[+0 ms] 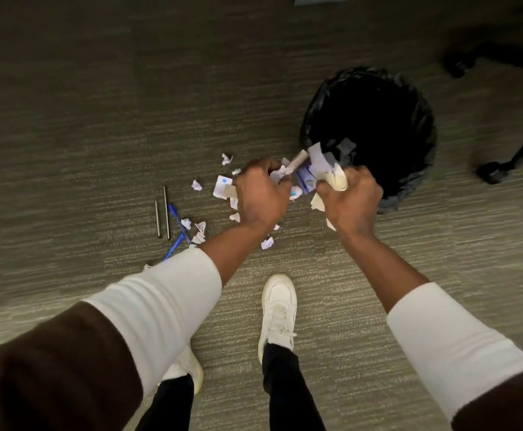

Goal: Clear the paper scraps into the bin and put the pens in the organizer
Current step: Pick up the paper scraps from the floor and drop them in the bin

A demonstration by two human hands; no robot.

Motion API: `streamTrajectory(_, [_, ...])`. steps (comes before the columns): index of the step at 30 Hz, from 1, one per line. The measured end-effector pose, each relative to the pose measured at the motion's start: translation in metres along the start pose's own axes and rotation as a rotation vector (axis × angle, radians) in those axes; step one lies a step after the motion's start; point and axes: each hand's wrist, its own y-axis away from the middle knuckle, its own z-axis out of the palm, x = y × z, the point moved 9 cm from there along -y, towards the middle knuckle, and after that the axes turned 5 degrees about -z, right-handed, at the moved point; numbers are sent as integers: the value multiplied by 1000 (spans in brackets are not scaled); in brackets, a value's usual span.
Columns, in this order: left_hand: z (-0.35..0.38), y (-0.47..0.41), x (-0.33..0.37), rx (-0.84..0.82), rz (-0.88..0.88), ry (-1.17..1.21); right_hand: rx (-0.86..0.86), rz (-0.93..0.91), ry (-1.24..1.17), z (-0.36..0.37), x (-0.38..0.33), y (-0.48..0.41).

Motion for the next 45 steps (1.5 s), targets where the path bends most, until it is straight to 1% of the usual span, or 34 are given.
streamTrajectory(5, [42, -22, 56, -80, -33, 3, 85, 195, -50, -47, 14, -37])
streamTrajectory(8, [75, -38, 78, -193, -26, -84, 99, 277, -6, -55, 33, -57])
streamTrajectory(11, [101, -42, 94, -308, -63, -100, 48, 389, -30, -49, 58, -74])
streamTrajectory(14, [113, -43, 95, -335, -95, -51, 17, 452, -85, -39, 76, -89])
streamTrajectory(16, [114, -42, 84, -352, -129, 6, 11, 451, -66, -37, 81, -95])
streamTrajectory(18, [111, -40, 71, -375, -127, 30, -51, 394, 20, -38, 78, -95])
streamTrajectory(19, [107, -37, 64, -406, -109, 3, -85, 347, 72, -40, 73, -91])
streamTrajectory(22, [97, -27, 29, -520, -77, -167, -92, 122, 102, -41, 53, -80])
streamTrajectory(25, [76, -24, -23, -505, -71, -416, -122, -96, 51, -26, 28, -59])
streamTrajectory(28, [57, -19, -77, -523, -100, -567, -207, -232, 21, 7, 12, -33])
streamTrajectory(30, [48, -17, -115, -534, -134, -634, -286, -307, 51, 38, 10, -13])
streamTrajectory(33, [40, -14, -153, -559, -85, -732, -434, -324, 137, 88, 19, 10])
streamTrajectory(35, [33, -15, -169, -566, -91, -731, -526, -328, 207, 125, 27, 21])
streamTrajectory(37, [37, -23, -193, -564, -92, -762, -640, -320, 327, 163, 43, 30])
streamTrajectory(39, [45, -35, -220, -565, -58, -811, -746, -337, 478, 204, 59, 36])
streamTrajectory(40, [49, -41, -234, -557, -36, -823, -793, -344, 517, 225, 69, 37])
streamTrajectory(42, [57, -52, -250, -548, 25, -827, -838, -361, 523, 254, 76, 32])
streamTrajectory(45, [75, -66, -276, -508, 123, -831, -831, -458, 569, 301, 85, 17])
